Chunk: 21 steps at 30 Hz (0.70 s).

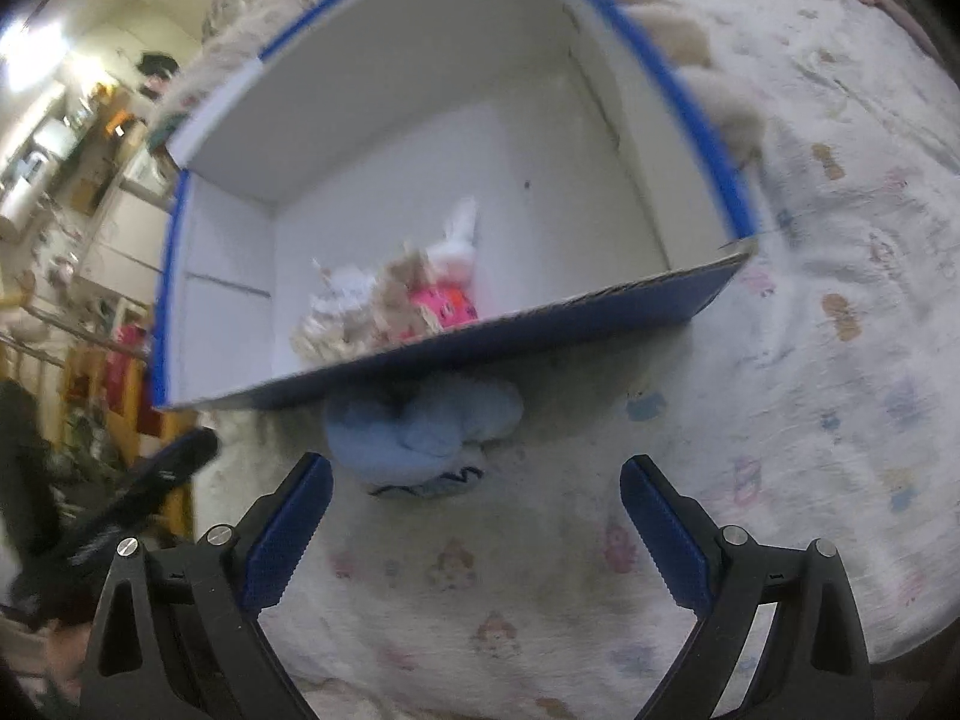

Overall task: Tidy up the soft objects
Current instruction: 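Grasp the blue slipper with the right gripper while the left gripper grasps a small beige item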

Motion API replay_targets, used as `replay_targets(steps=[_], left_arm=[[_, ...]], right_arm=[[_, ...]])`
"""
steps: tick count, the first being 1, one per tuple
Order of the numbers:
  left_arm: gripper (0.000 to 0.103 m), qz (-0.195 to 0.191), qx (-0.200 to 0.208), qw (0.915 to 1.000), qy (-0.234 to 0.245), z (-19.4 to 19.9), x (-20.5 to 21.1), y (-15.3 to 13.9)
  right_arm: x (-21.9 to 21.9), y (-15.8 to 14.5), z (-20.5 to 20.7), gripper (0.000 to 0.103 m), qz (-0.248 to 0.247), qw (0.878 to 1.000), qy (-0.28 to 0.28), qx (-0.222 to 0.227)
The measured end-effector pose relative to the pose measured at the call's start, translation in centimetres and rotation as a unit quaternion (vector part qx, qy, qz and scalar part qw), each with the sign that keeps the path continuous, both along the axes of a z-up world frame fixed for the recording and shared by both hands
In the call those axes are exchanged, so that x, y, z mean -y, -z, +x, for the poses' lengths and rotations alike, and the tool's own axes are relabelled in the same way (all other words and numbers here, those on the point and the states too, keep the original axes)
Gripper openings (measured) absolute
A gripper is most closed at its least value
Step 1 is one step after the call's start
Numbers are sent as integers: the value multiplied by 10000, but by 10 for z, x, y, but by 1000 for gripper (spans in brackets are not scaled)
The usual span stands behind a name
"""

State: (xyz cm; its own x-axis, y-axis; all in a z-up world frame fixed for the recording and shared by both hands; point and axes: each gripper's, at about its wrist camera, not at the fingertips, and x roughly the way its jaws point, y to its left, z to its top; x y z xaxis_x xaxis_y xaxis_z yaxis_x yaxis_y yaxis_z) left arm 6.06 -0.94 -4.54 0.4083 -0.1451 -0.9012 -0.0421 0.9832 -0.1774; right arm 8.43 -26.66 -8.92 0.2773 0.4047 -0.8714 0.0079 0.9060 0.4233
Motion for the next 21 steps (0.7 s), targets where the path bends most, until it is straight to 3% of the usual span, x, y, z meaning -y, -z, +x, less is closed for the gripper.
replay_targets(steps=[9, 17, 19, 20, 21], left_arm=[[63, -61, -116, 9999, -97, 2, -7, 4], [63, -52, -188, 9998, -89, 4, -5, 8], [63, -51, -206, 9998, -48, 5, -2, 9], [63, -41, -212, 9998, -14, 5, 0, 10], [63, -21, -220, 9998, 26, 5, 3, 11]], right_arm=[[-41, 36, 13, 103, -132, 9997, -40, -206], [-42, 51, 19, 103, -56, 9998, 37, -194], [-48, 50, 16, 83, -19, 9997, -173, -154], [-54, 49, 14, 63, 65, 9990, -414, -142], [-60, 49, 12, 62, 24, 9982, -587, -130]])
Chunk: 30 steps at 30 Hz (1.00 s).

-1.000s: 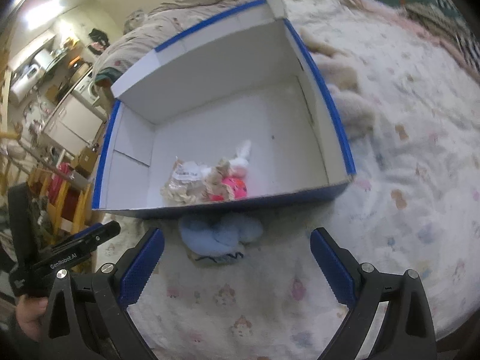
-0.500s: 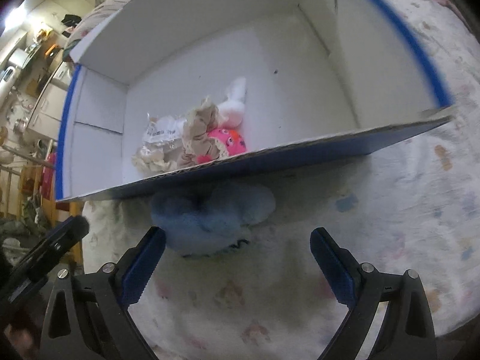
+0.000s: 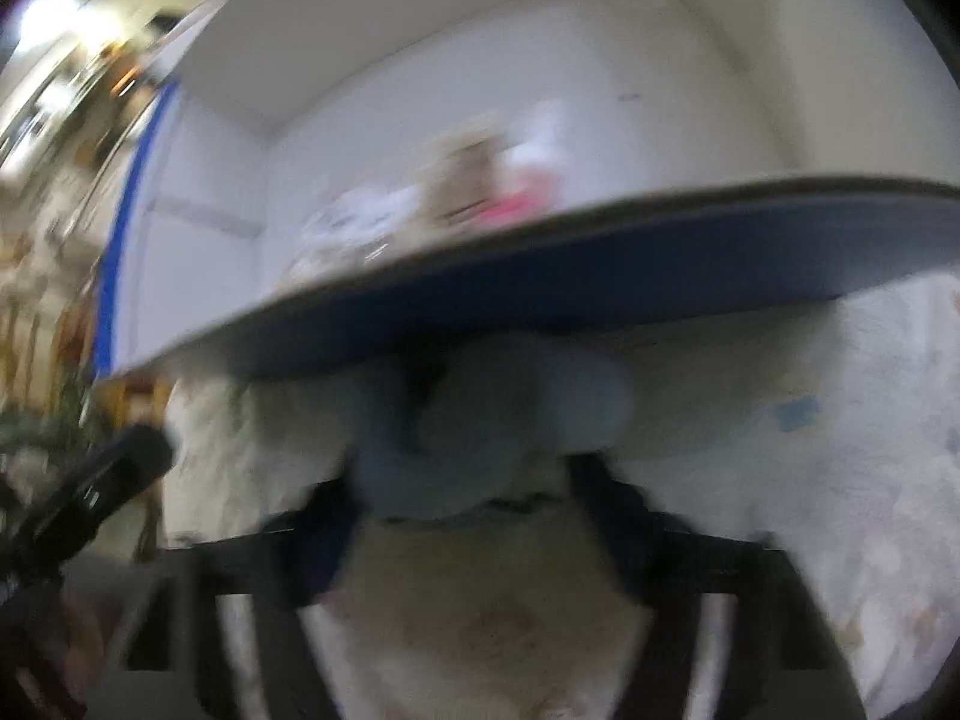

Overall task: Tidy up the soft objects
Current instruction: 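Grasp the blue slipper with the right gripper while the left gripper grasps a small beige item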

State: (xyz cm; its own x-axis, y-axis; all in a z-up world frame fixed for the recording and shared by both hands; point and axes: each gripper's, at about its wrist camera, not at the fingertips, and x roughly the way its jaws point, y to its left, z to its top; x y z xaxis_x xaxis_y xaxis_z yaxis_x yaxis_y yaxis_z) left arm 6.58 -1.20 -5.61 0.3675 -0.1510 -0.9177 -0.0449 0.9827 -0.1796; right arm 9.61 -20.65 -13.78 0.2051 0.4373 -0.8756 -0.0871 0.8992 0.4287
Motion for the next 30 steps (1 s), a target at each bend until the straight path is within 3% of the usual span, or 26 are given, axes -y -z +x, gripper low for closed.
replay_targets(steps=[3, 6, 15, 20, 30], left_arm=[[63, 49, -12, 10000, 78, 0, 4, 1], [63, 90, -34, 9999, 84, -1, 3, 3], [63, -136, -271, 9994, -183, -1, -14, 13], [63, -13, -292, 9996, 17, -1, -1, 18], [62, -234, -491, 9961, 699, -5, 34, 45]], right_arm=[[-10, -6, -9, 54, -284, 9989, -250, 293], [-5, -16, -13, 53, -252, 9984, -187, 467], [35, -56, -41, 53, -56, 9984, 214, 523], [47, -76, -51, 54, 24, 9983, 340, 482], [68, -61, -42, 54, -6, 9970, 701, 333]])
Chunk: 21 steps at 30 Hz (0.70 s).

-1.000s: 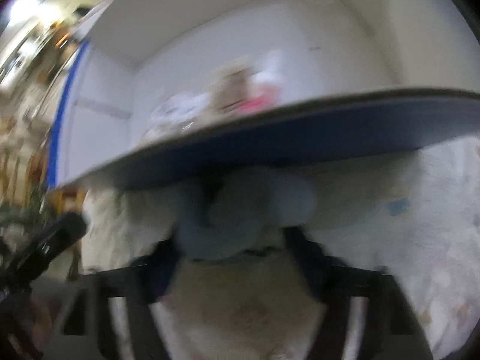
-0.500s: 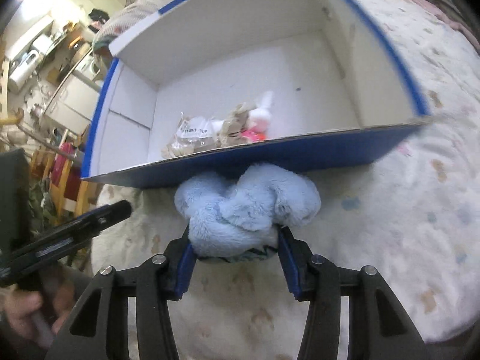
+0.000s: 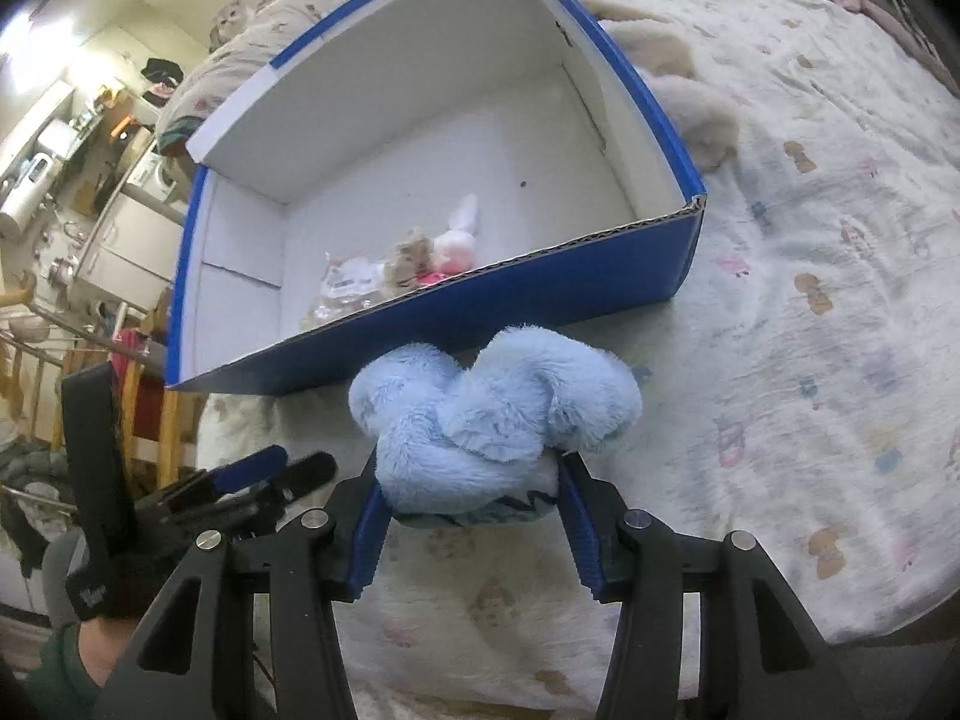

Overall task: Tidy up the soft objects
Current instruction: 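Grasp the blue slipper with the right gripper while the left gripper grasps a small beige item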

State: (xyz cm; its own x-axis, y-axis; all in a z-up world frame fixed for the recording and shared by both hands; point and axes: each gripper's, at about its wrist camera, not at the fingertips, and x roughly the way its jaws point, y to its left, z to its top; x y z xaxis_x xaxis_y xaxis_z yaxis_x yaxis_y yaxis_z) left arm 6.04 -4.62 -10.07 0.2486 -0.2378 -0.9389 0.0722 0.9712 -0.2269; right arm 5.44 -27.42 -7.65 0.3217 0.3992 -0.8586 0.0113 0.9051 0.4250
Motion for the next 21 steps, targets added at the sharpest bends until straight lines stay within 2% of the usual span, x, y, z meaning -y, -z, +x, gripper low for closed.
replay_targets(steps=[5, 8, 10, 12, 13, 16, 17, 21], left_arm=[[61, -407, -85, 9983, 411, 9, 28, 14], [60, -144, -112, 9986, 489, 17, 42, 23], [53, -187, -154, 9984, 508, 23, 47, 29], [42, -232, -226, 9981, 517, 29, 51, 36], [40, -212, -165, 9983, 522, 30, 54, 38], [24, -168, -54, 9987, 477, 32, 56, 39], [11, -207, -59, 9987, 469, 33, 56, 39], [7, -302, -169, 9983, 476, 33, 55, 36]], right_arm=[[4, 7, 6, 54, -48, 9999, 42, -98], [8, 11, 6, 54, -144, 9997, 73, -163], [11, 14, 5, 54, -183, 9996, 73, -205], [14, 17, 4, 54, -216, 9994, 99, -238], [15, 18, 4, 54, -203, 9994, 116, -255], [17, 20, 5, 54, -189, 9993, 153, -290], [15, 20, 6, 54, -193, 9993, 142, -288], [12, 22, 7, 54, -238, 9994, 46, -248]])
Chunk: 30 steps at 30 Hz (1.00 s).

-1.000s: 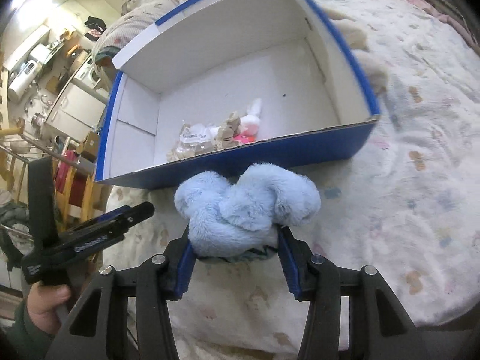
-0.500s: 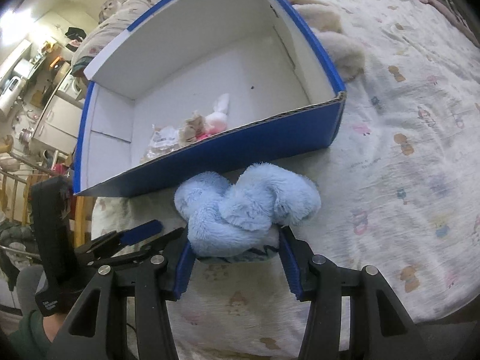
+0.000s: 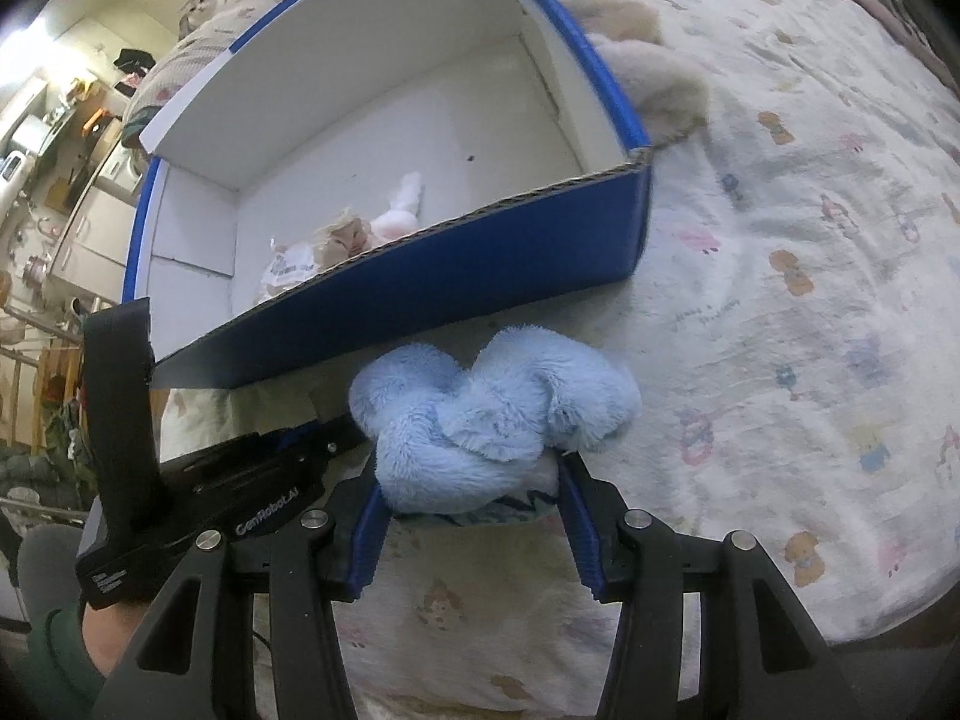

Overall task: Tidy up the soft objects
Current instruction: 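Grasp the blue slipper with the right gripper while the left gripper grasps a small beige item, then lower the blue slipper and beige item into the box and open both grippers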

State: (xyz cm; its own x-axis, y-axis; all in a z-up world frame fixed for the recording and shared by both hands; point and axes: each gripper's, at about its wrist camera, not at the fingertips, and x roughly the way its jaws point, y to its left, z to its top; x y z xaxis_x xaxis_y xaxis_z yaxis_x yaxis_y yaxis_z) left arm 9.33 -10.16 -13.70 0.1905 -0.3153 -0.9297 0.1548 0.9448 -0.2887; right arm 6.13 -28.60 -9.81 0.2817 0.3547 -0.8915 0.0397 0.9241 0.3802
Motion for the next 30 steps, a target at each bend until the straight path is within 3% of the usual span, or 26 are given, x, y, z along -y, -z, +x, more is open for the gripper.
replay_targets(steps=[11, 25, 30], left_arm=[[7, 17, 55, 9996, -266, -21, -37, -19], [7, 747, 426, 9944, -613, -70, -73, -52], [7, 682, 725, 9919, -784, -79, -83, -79]], right_arm=[[-13, -8, -1, 54, -148, 9997, -155, 127], [-34, -31, -21, 54, -244, 9965, -614, 504], [-30, -64, -28, 54, -55, 9932, -650, 962]])
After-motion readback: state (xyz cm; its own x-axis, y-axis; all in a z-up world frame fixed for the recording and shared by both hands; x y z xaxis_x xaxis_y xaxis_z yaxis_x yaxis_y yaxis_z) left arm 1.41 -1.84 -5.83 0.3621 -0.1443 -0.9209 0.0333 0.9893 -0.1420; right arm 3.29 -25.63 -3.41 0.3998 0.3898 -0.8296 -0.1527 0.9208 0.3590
